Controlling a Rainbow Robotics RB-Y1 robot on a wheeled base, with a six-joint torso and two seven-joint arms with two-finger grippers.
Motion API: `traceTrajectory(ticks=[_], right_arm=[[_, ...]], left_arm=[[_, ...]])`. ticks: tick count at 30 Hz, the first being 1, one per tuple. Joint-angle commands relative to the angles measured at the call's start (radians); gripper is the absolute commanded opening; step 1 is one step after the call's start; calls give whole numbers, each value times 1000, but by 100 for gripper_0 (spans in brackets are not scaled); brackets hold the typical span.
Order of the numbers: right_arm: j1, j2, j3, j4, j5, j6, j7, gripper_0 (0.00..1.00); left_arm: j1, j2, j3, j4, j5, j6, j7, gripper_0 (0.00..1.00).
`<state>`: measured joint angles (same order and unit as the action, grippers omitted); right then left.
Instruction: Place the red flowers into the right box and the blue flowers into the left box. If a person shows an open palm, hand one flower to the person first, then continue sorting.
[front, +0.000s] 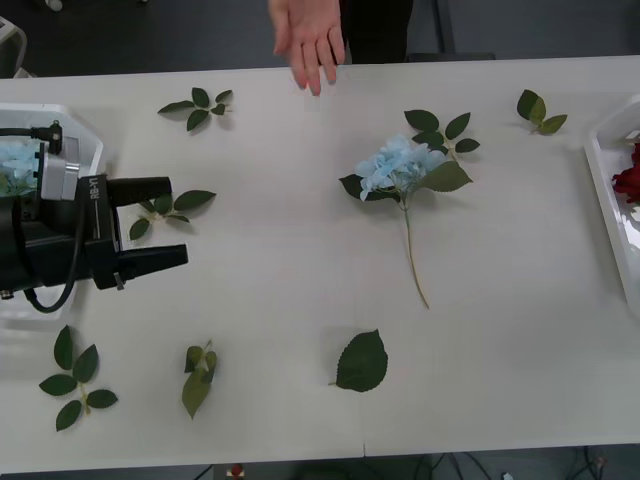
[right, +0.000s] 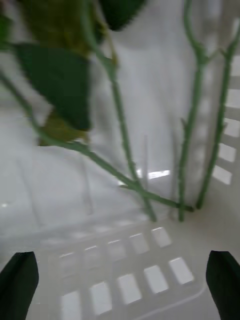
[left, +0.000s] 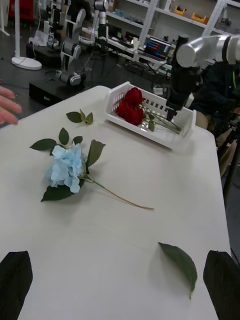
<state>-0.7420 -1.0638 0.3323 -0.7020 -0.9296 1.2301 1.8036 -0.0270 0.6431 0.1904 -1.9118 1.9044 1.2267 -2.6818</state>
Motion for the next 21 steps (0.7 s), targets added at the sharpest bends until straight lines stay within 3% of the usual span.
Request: traceTrajectory(ticks=[1, 4, 11, 21], right_arm=[[-27, -51, -67, -175, -68, 111, 66, 100], [-27, -50, -67, -310, -147, 175, 54, 100], [-11, -1, -53, -464, -281, 236, 39, 100], [30, 16, 146, -689, -365, 117, -167, 100]], left_arm=[[29, 112, -43, -39, 41, -3, -23, 100], [29, 127, -66, -42, 48, -12, -23, 100], [67, 175, -163, -102, 104, -141, -23, 100], [65, 173, -167, -102, 131, -124, -23, 100]])
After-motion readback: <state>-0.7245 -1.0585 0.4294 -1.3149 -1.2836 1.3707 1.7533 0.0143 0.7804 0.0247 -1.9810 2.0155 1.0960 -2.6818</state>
